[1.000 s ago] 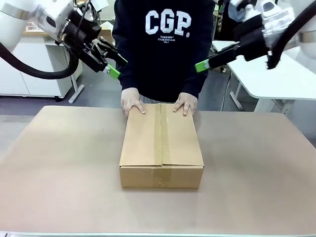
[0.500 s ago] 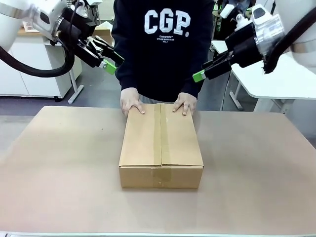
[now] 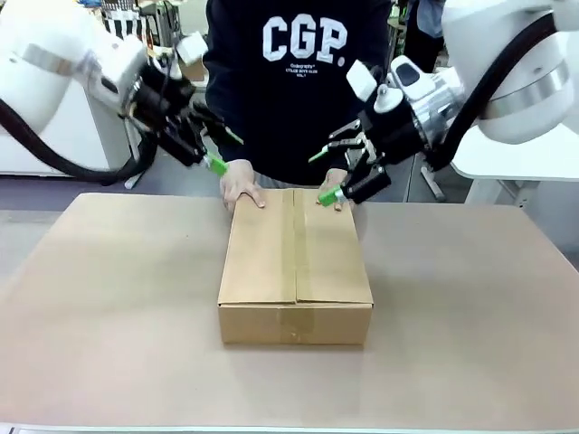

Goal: Pack the gift set into the box.
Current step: Press and hold the closed box until the human finishes sealing it.

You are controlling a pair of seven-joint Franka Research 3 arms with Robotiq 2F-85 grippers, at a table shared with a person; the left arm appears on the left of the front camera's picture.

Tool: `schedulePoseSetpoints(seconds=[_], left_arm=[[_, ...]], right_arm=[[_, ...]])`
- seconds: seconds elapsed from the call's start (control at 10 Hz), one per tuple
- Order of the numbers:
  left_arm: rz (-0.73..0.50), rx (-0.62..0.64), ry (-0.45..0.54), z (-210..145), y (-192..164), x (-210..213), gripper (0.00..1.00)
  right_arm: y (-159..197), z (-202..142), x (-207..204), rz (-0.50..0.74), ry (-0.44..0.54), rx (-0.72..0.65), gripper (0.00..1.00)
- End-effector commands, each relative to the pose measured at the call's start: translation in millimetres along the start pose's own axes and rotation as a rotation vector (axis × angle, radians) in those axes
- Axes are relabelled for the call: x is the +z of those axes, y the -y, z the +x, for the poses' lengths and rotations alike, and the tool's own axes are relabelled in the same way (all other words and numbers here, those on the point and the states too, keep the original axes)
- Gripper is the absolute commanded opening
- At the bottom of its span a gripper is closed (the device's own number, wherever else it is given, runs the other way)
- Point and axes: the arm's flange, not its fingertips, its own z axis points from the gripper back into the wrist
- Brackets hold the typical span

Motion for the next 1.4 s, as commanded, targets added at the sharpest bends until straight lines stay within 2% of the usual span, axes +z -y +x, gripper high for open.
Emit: schedulePoseSetpoints(seconds=[0.0, 0.1, 0.2, 0.3, 0.4, 0.5, 0.7, 0.8, 0.9, 1.1, 1.3], left_arm=[[0.01, -0.017, 0.02, -28.2, 29.1, -33.5, 1.0], [-0.005, -0.012, 0.001, -38.7, 40.4, -47.5, 1.0], [-0.033, 0.006, -0.009, -47.0, 47.1, -60.2, 1.0], [-0.042, -0.011, 0.006, -54.8, 47.6, -68.1, 1.0], [-0.091, 0.029, -0.003, -57.9, 37.3, -65.9, 1.0], [-0.062, 0.021, -0.027, -57.1, 46.3, -67.0, 1.0], [-0.079, 0.031, -0.022, -61.5, 47.2, -72.3, 1.0], [0.143, -0.032, -0.183, -63.0, 42.5, -78.7, 1.0], [0.217, 0.0, -0.195, -73.8, 47.8, -91.6, 1.0], [0.293, -0.022, -0.201, -82.5, 52.3, -110.7, 1.0], [0.241, -0.024, -0.174, -83.5, 51.7, -122.3, 1.0]], right_arm=[[11.8, -39.1, -31.2, 0.035, -0.003, 0.003, 1.0], [10.5, -54.7, -47.3, 0.034, -0.032, -0.019, 1.0], [7.4, -67.0, -53.6, 0.058, 0.002, -0.061, 1.0], [1.3, -75.3, -52.1, 0.05, -0.006, -0.087, 1.0], [-2.6, -81.9, -38.5, 0.021, -0.055, -0.179, 1.0], [5.1, -76.6, -56.3, 0.09, -0.027, -0.077, 1.0], [3.6, -88.2, -51.4, 0.077, -0.038, -0.12, 1.0], [-0.2, -90.9, -48.7, 0.022, -0.06, -0.134, 1.0], [-5.2, -105.9, -42.5, 0.047, -0.012, -0.17, 1.0], [-9.8, -119.8, -38.0, 0.047, 0.028, -0.196, 1.0], [-10.0, -124.4, -40.5, 0.045, 0.055, -0.223, 1.0]])
